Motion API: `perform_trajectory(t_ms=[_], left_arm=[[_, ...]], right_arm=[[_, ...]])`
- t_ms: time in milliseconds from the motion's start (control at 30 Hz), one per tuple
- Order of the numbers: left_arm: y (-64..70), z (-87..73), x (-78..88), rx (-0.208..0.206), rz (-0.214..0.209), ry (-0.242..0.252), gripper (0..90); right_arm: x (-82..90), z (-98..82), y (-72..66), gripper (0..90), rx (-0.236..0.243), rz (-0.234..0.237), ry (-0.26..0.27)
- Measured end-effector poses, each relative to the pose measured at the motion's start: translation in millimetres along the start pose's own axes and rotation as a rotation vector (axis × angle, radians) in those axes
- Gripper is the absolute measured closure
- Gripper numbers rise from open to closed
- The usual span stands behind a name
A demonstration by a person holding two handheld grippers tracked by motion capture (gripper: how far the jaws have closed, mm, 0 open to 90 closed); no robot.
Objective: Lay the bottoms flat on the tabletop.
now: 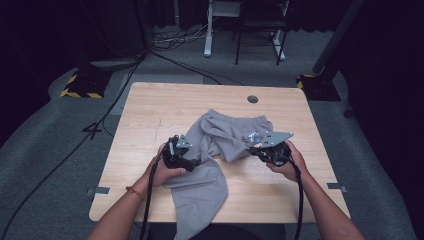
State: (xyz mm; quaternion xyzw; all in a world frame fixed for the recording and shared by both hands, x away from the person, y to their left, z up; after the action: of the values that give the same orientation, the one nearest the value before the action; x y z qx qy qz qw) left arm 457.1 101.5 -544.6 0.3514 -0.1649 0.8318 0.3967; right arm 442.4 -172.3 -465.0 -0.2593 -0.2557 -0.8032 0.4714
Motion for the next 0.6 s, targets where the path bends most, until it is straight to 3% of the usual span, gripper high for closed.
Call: perform_trajectory(t_ms=[167, 233, 433, 533, 600], left_arm=[[0.0, 0.0, 0.0, 0.0, 0.0, 0.0, 22.4], [0.0, 0.0, 0.0, 0.0, 0.0, 0.0, 22.4], [-0.1, 0.1, -0.1, 0.0, 0.0, 0.0, 22.4], [-0.2, 0.1, -0.1, 0.0, 0.0, -0.001, 22.4], [-0.1, 0.1, -0.2, 0.0, 0.0, -0.001, 22.4]], right_arm=[[9.6, 12.9, -2.2, 90.0, 0.006, -0.018, 0.026], [17.3, 20.5, 0.5, 90.0, 0.013, -0.047, 0.038], [55.5, 57.4, 34.1, 90.0, -0.067, -0.161, 0.167], [68.3, 75.2, 52.8, 90.0, -0.095, -0.209, 0.208], [73.0, 88.3, 64.2, 90.0, -0.112, -0.238, 0.207]])
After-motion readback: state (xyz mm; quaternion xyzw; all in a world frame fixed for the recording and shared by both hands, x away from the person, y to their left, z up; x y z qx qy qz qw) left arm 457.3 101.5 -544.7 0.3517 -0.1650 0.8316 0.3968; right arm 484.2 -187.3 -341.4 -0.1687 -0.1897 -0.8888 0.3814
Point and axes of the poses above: each handheld gripper's, and its own axes: x roughly backward along the jaws, z roughly out of its top, y roughly to its right, the point moved 6 cm from there along -x, roughly forward along the jaws, and after that the axes turned 1 degree about z, right-handed, at the moved point
